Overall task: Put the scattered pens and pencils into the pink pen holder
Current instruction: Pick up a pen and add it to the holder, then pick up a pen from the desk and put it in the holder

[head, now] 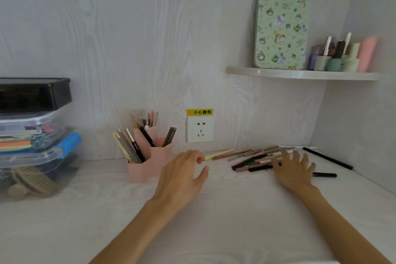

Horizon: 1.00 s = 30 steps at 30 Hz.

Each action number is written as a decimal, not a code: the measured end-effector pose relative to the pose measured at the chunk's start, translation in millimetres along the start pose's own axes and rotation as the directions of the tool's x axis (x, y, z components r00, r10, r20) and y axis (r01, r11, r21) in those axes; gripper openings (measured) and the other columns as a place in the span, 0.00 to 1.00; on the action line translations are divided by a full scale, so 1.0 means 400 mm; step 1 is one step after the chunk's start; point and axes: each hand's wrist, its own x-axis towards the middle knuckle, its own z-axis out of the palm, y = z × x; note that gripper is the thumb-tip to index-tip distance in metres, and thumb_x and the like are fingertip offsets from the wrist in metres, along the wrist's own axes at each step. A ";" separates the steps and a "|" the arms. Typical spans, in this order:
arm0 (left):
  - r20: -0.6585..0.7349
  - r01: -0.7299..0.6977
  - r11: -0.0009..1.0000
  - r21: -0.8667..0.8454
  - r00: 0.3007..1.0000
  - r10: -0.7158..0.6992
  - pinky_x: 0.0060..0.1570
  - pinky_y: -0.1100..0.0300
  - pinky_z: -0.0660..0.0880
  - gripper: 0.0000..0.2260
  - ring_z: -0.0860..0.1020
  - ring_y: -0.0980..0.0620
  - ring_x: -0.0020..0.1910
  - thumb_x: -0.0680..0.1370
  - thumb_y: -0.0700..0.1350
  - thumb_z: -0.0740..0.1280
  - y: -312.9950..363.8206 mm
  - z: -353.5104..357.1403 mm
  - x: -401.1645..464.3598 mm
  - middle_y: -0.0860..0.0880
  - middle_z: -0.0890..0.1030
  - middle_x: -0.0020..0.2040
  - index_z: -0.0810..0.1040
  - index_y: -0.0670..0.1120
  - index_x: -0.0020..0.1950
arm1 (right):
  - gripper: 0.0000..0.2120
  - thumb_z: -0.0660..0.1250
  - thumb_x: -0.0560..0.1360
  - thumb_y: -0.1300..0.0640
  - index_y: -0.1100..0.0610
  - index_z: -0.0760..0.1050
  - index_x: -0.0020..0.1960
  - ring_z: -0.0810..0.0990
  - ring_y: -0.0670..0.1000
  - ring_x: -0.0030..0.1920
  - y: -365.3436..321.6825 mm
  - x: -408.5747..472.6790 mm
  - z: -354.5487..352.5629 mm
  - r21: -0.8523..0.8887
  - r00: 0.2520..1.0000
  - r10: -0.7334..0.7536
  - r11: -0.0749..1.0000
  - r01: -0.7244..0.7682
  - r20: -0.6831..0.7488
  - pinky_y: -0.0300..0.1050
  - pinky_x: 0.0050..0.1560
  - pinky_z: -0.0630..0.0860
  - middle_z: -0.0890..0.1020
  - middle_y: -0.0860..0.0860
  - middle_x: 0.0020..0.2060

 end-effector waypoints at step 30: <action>0.189 0.210 0.974 -0.083 0.963 -0.191 0.46 0.60 0.74 0.11 0.79 0.54 0.49 0.76 0.42 0.66 -0.046 0.036 0.001 0.56 0.81 0.52 0.79 0.57 0.54 | 0.22 0.51 0.79 0.54 0.52 0.59 0.73 0.50 0.57 0.75 -0.245 -0.124 0.079 0.209 0.921 -0.376 0.913 0.349 0.105 0.56 0.75 0.47 0.56 0.55 0.75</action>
